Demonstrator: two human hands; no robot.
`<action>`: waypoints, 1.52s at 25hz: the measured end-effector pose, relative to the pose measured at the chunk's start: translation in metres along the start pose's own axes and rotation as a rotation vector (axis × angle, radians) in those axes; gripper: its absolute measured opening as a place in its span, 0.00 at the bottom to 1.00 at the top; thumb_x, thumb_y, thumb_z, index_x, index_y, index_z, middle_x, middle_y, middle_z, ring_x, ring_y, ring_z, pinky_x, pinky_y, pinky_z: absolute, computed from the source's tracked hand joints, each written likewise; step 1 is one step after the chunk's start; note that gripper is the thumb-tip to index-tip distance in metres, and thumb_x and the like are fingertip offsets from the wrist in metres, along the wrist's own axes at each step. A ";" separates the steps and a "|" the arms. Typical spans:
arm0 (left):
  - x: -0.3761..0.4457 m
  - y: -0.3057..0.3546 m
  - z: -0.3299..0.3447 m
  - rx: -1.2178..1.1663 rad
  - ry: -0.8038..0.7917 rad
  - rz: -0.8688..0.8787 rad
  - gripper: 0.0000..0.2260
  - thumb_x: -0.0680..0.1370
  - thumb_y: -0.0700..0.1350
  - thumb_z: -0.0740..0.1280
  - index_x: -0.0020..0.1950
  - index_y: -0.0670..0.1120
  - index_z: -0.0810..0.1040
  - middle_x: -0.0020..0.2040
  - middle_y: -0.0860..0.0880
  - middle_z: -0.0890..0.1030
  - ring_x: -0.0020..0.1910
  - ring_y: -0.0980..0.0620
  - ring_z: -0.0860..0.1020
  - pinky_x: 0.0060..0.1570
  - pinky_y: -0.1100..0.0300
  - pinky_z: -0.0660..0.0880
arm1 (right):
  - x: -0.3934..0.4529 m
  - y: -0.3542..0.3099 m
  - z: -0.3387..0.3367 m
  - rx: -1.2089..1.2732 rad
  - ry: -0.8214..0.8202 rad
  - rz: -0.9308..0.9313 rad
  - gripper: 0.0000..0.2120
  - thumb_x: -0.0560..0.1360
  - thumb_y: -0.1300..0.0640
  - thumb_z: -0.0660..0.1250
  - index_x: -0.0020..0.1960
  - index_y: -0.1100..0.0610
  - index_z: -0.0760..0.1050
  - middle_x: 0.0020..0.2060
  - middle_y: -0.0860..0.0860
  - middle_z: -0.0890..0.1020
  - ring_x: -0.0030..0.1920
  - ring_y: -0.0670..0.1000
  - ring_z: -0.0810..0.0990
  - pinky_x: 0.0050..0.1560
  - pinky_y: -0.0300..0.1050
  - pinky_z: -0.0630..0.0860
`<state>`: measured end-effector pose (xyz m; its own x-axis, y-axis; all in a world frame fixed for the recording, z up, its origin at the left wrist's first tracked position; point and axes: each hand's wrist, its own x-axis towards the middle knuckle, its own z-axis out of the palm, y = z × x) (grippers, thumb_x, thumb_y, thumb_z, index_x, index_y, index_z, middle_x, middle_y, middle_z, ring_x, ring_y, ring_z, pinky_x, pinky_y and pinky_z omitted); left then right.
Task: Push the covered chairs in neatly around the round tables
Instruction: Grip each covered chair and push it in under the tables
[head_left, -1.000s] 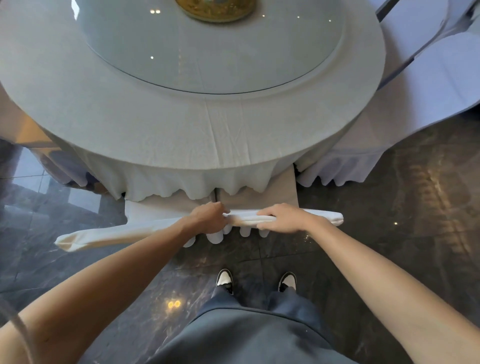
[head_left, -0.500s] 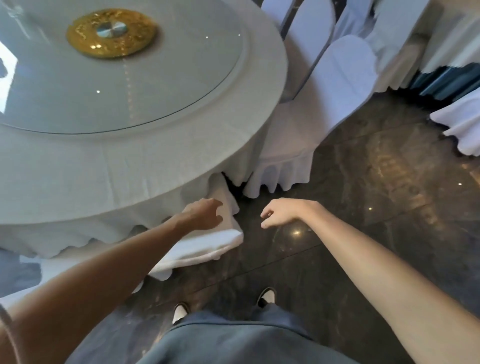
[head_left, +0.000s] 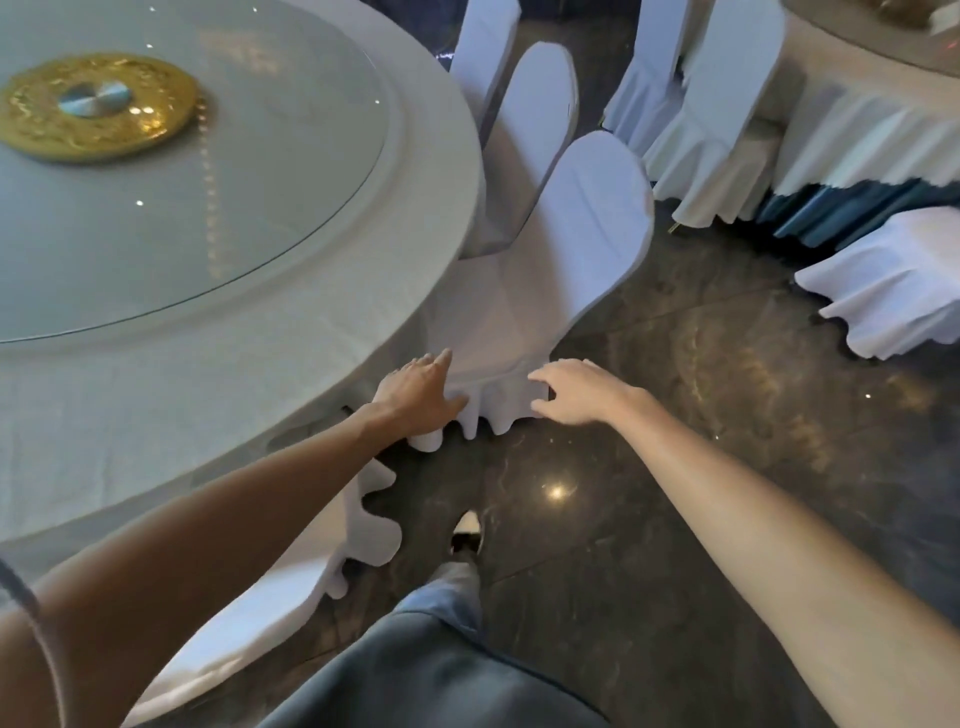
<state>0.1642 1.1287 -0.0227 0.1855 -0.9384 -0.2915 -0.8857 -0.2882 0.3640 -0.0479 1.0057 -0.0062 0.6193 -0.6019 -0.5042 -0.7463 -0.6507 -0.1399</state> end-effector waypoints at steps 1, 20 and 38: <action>0.030 0.011 0.000 0.006 0.014 0.013 0.33 0.77 0.61 0.62 0.77 0.47 0.58 0.72 0.45 0.70 0.70 0.43 0.69 0.65 0.46 0.68 | 0.014 0.022 -0.013 -0.002 0.020 -0.008 0.29 0.77 0.45 0.61 0.76 0.52 0.64 0.74 0.53 0.68 0.74 0.55 0.64 0.74 0.58 0.59; 0.490 0.219 -0.071 -0.246 0.142 -0.131 0.37 0.81 0.55 0.60 0.80 0.45 0.41 0.80 0.45 0.53 0.76 0.42 0.60 0.70 0.47 0.65 | 0.304 0.364 -0.246 -0.080 0.443 -0.220 0.31 0.79 0.49 0.60 0.78 0.54 0.55 0.79 0.57 0.53 0.78 0.56 0.53 0.74 0.51 0.59; 0.739 0.248 -0.112 -0.481 0.454 -0.775 0.38 0.80 0.57 0.62 0.80 0.44 0.44 0.80 0.42 0.53 0.79 0.43 0.53 0.75 0.48 0.57 | 0.595 0.459 -0.435 -0.264 0.341 -0.794 0.34 0.76 0.57 0.65 0.78 0.61 0.55 0.77 0.64 0.55 0.77 0.60 0.57 0.75 0.52 0.60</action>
<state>0.1293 0.3424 -0.0483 0.8681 -0.4156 -0.2715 -0.2064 -0.7995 0.5640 0.0843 0.1475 0.0000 0.9984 -0.0078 -0.0566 -0.0144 -0.9930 -0.1172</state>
